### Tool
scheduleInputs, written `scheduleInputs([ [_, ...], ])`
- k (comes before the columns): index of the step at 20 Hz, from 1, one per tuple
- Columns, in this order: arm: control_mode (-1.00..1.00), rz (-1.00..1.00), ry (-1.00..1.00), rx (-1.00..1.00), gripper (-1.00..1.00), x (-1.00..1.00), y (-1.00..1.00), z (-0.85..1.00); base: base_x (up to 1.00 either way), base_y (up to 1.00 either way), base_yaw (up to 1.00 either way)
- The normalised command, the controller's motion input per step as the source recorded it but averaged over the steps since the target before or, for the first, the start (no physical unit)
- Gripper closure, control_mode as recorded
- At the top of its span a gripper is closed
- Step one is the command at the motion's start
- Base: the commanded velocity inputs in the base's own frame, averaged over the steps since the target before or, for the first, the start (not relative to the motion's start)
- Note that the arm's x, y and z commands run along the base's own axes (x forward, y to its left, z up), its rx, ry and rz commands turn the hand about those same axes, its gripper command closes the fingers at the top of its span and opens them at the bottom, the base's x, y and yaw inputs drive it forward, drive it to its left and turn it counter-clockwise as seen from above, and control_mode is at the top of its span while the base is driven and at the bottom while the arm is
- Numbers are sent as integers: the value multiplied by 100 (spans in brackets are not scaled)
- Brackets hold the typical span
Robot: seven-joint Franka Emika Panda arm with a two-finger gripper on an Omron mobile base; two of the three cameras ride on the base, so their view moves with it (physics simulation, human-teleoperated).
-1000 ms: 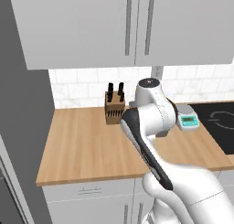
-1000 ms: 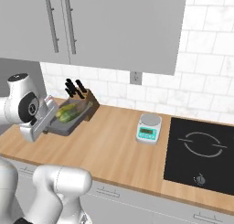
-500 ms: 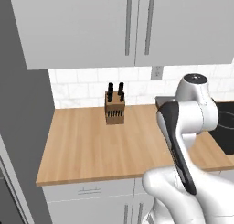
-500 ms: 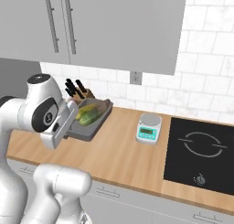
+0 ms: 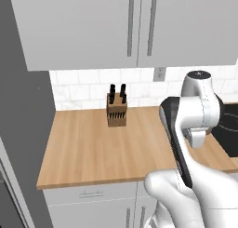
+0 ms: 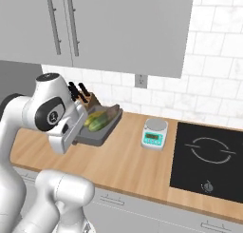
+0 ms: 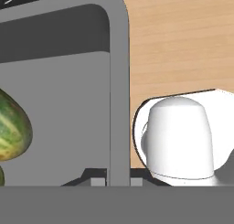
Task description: Take the meat container that has the shrimp and place it on the second highest rack of the freezer. Then take the vegetable container that has the cucumbers and place it on the highest rack of the freezer.
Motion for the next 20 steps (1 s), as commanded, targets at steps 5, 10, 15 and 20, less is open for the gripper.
scheduleInputs([
  [5, -100, 4, 0, -11, 100, 4, 0, -11, 0, 0, 0],
  [10, -100, 5, 0, 1, 100, 1, -8, 0, 0, 0, 0],
  [15, -100, 1, 0, 0, 100, 0, -1, 0, 0, 0, 0],
  [20, -100, 0, 0, 0, 100, 0, 0, 0, 0, 0, 0],
])
